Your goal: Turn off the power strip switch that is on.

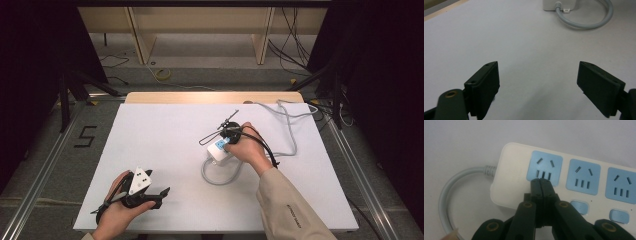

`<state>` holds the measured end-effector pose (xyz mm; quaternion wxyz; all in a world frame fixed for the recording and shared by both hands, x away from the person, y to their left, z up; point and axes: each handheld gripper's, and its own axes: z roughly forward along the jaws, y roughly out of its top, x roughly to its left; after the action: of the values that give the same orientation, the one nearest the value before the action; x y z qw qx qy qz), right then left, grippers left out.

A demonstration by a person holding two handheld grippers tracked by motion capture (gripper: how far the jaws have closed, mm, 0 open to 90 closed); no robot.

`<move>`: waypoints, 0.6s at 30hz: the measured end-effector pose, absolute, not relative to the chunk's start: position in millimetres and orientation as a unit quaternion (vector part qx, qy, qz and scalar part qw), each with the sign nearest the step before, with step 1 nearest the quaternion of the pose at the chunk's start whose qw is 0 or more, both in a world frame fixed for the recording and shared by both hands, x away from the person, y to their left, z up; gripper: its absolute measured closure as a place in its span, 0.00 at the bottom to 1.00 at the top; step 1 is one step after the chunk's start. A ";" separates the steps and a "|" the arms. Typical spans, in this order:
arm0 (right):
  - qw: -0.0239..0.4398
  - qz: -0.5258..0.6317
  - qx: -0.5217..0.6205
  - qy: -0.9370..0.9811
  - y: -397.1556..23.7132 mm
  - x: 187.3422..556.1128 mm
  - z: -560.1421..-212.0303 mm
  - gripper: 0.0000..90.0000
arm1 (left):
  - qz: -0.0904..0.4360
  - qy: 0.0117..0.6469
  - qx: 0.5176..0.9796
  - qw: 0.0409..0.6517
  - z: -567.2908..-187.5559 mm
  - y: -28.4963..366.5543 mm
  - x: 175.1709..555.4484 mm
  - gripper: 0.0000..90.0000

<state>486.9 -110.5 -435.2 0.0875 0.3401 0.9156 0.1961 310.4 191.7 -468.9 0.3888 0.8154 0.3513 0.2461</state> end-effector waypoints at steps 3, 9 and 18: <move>0.087 0.195 0.338 0.917 -109.9 487.3 -435.2 1.00 | 0.246 0.351 0.815 0.389 -468.9 191.7 310.5 0.20; 0.086 0.196 0.340 0.916 -109.6 487.7 -435.5 1.00 | 0.246 0.350 0.817 0.387 -468.7 191.7 310.3 0.20; 0.089 0.193 0.342 0.915 -108.6 486.5 -435.6 1.00 | 0.247 0.350 0.817 0.387 -468.5 192.0 310.2 0.20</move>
<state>486.5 -108.6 -435.6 0.0895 0.3421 0.9153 0.1926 310.2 192.0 -468.5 0.3866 0.8168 0.3499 0.2469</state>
